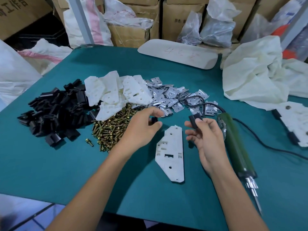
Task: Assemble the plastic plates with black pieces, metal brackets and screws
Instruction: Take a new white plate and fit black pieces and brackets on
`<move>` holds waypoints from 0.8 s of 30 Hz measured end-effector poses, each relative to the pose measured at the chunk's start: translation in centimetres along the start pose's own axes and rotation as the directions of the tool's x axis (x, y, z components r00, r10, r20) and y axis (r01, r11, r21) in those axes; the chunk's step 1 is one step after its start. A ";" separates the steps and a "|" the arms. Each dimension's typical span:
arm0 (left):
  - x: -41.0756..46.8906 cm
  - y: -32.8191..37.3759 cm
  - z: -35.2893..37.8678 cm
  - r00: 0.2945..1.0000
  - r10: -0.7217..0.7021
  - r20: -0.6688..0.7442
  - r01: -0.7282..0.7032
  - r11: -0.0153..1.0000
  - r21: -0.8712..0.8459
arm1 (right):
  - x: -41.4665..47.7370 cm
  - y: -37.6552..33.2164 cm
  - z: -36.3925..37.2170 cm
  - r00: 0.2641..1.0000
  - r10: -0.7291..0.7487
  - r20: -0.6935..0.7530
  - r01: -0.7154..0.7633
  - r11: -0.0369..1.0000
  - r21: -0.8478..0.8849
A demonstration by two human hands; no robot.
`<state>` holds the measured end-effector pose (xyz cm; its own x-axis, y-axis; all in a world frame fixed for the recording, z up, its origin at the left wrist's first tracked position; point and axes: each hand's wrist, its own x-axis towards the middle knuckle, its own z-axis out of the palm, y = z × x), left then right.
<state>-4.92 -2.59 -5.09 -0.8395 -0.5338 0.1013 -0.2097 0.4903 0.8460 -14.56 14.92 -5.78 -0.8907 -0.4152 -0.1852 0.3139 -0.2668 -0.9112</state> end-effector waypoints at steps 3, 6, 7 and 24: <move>0.0 0.1 0.4 0.998 0.050 -0.043 -0.038 0.970 0.238 | 0.2 0.1 -0.4 0.999 0.016 -0.042 -0.020 0.996 -0.091; -1.3 0.5 1.1 0.956 0.217 -0.195 -0.086 0.848 0.523 | 0.1 0.3 -0.3 0.999 0.033 -0.013 -0.034 0.988 -0.150; -2.0 0.9 1.6 0.951 0.233 -0.203 -0.079 0.819 0.568 | 0.2 0.4 -0.2 0.999 0.036 0.001 -0.035 0.989 -0.144; -3.5 -0.4 4.2 0.990 -0.137 0.036 0.141 0.937 -0.318 | 0.3 0.9 -0.2 0.996 0.058 0.063 -0.046 0.985 -0.168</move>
<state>-3.96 1.97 -7.99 -0.8203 -0.5709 -0.0341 -0.1553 0.1650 0.9740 -14.59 14.72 -6.71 -0.8484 -0.4843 -0.2139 0.2950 -0.0969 -0.9506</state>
